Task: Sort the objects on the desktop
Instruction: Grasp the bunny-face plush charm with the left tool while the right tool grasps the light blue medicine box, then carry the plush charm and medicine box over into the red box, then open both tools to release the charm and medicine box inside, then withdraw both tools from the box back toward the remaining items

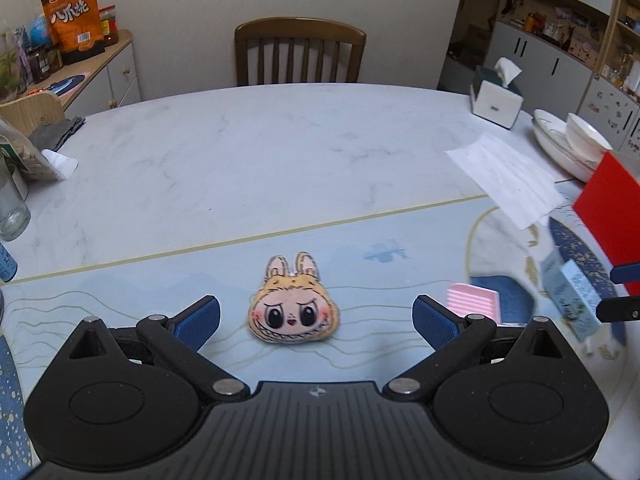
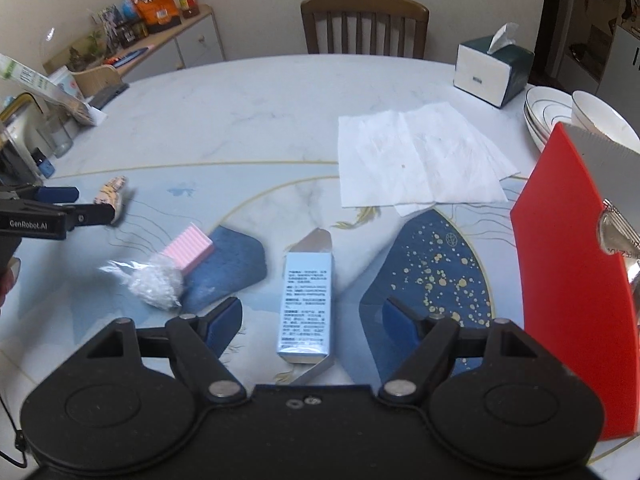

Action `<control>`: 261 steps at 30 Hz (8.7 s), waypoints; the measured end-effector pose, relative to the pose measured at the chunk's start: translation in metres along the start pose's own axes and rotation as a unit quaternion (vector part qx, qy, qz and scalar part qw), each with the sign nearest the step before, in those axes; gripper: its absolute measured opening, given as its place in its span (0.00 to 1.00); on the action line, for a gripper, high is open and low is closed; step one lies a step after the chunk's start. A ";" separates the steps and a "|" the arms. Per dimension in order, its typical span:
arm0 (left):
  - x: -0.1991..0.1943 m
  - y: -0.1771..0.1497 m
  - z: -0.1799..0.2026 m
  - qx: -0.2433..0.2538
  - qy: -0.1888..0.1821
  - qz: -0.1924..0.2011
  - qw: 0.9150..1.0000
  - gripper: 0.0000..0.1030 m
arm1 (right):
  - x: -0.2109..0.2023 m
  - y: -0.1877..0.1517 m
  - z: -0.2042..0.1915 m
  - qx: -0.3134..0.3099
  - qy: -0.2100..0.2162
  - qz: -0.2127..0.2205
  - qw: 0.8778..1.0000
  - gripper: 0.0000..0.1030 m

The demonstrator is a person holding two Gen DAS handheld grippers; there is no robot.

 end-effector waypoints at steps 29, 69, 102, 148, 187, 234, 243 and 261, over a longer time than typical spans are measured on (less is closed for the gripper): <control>0.018 -0.004 -0.009 -0.027 0.010 -0.012 1.000 0.71 | 0.032 -0.003 -0.009 -0.020 -0.015 -0.034 0.999 0.51; -0.037 -0.031 0.025 -0.040 -0.003 -0.020 0.999 0.52 | -0.001 -0.021 -0.008 -0.008 0.021 -0.023 0.999 0.29; -0.090 -0.011 0.161 -0.025 -0.060 -0.021 0.998 0.52 | -0.094 -0.021 0.064 0.004 0.090 0.021 0.996 0.29; -0.001 0.126 0.437 0.151 -0.142 -0.008 0.978 0.52 | -0.141 0.002 0.321 0.108 -0.021 0.104 0.989 0.29; 0.071 0.124 0.477 0.213 -0.170 -0.119 0.955 0.55 | -0.096 -0.016 0.333 0.086 -0.050 0.038 0.994 0.36; -0.065 0.080 0.329 0.098 -0.142 0.039 0.984 0.76 | -0.159 -0.013 0.190 0.044 0.026 0.109 0.993 0.77; -0.080 0.054 0.262 0.080 -0.116 0.042 0.989 0.94 | -0.139 -0.009 0.124 0.028 0.033 0.100 0.994 0.78; -0.048 -0.005 0.154 0.055 -0.020 0.002 0.998 1.00 | -0.075 0.003 0.023 0.022 0.026 0.071 0.997 0.78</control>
Point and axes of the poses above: each gripper's, at about its wrist camera, not at the fingertips, and x roughly the way its jaws point, z to its right, y to its top, the point moved 1 cm from there along x, roughly the way its jaws point, and after that the axes turned 8 degrees about x, right-handed, at the moved point
